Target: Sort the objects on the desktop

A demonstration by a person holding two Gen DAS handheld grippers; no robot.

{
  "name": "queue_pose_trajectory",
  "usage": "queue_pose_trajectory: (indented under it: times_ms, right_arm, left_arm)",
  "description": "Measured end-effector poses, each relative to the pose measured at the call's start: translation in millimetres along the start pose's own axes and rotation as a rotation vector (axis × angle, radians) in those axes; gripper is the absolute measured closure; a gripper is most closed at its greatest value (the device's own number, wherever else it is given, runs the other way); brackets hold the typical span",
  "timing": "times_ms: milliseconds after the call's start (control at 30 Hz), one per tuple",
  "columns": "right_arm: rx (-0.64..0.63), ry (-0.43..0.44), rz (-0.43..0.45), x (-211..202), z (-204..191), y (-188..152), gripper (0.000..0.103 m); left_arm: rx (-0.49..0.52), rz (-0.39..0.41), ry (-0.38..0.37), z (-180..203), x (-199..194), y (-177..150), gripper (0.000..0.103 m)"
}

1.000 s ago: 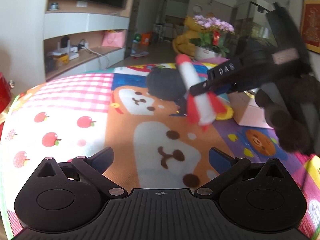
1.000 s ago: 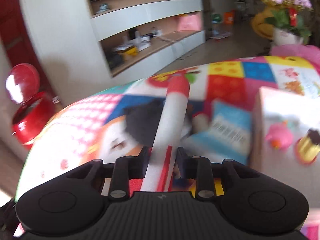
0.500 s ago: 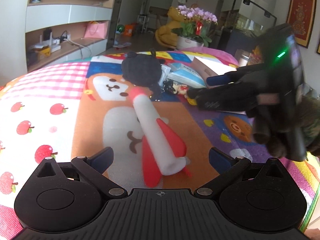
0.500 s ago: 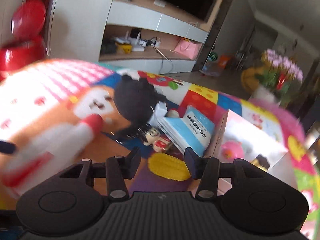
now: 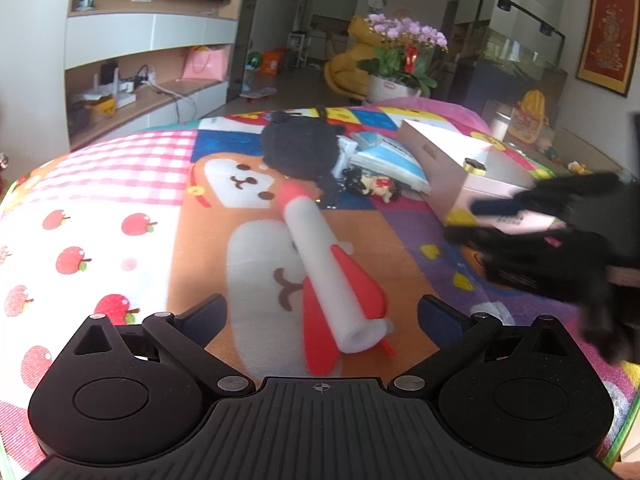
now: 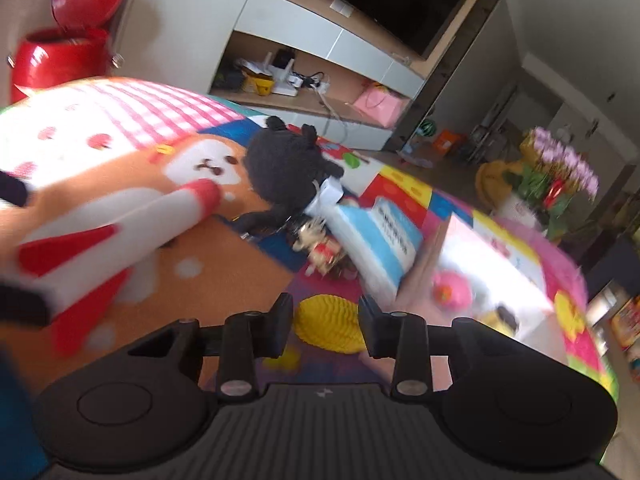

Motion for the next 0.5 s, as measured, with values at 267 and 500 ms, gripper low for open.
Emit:
queue_pose_trajectory:
  times_ms: [267,500]
  right_arm:
    - [0.188,-0.131,-0.06,-52.8,44.7,-66.6,0.055]
    - [0.352,-0.188,-0.103,-56.0,69.6,-103.1,0.046]
  left_arm:
    - [0.042,-0.028,-0.029,25.4,9.6,-4.3,0.0]
    - [0.1,-0.037,0.008,44.1,15.8,-2.8,0.0]
Point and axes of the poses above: each gripper's, at about its wrist camera, not at the fingertips, and x roughly the way its jaws point, z to its right, y to its top, the point moved 4 cm from there along x, roughly the way its jaws point, and after that the axes turned 3 degrees about -x, right-handed, at the moved point
